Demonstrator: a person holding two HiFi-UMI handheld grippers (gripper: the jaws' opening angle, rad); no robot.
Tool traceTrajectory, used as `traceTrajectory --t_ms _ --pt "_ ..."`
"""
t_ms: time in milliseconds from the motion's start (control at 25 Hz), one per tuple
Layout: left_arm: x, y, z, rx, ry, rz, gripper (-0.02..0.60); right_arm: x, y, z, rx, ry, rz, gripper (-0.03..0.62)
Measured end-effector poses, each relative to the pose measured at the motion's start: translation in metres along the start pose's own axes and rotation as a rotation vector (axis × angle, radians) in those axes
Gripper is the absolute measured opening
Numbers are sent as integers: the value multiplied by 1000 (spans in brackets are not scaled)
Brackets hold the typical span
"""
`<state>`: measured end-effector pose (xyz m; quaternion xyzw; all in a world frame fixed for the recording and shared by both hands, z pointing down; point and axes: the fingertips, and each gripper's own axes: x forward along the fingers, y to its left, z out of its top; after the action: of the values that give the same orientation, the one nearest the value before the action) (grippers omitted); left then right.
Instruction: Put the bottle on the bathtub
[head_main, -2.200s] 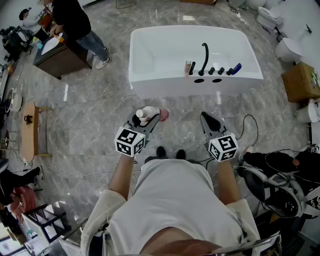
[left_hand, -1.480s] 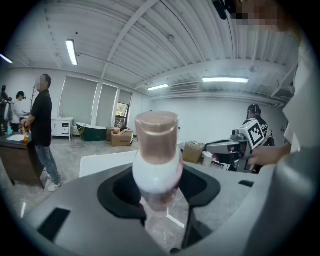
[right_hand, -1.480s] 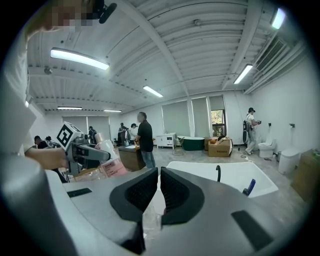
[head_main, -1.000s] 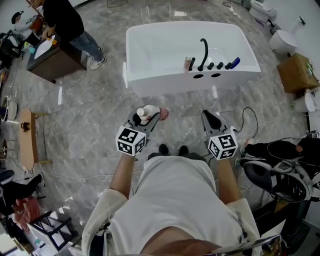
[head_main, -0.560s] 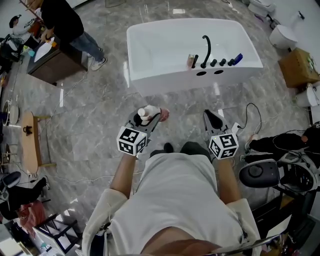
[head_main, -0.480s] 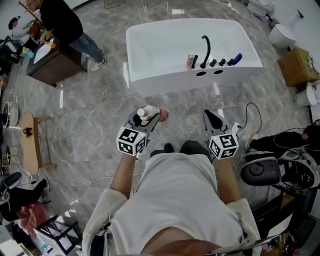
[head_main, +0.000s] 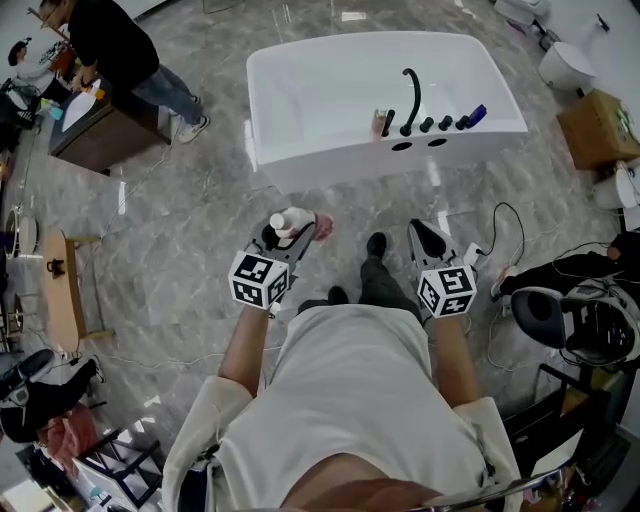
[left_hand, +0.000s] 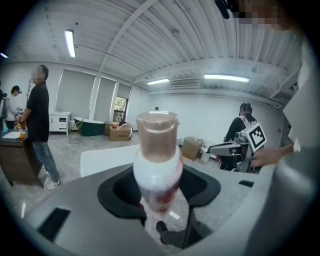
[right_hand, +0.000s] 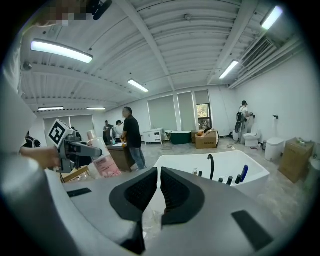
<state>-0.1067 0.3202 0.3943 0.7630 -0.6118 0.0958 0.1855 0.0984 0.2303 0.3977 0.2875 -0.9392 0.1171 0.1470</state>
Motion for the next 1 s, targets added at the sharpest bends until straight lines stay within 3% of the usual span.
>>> traceTrajectory --t_ms 600,1000 --pt "146 46 42 -26 42 38 221 113 -131 21 45 81 47 41" --pt "242 69 58 -54 75 105 219 181 -218 30 65 135 119 41"
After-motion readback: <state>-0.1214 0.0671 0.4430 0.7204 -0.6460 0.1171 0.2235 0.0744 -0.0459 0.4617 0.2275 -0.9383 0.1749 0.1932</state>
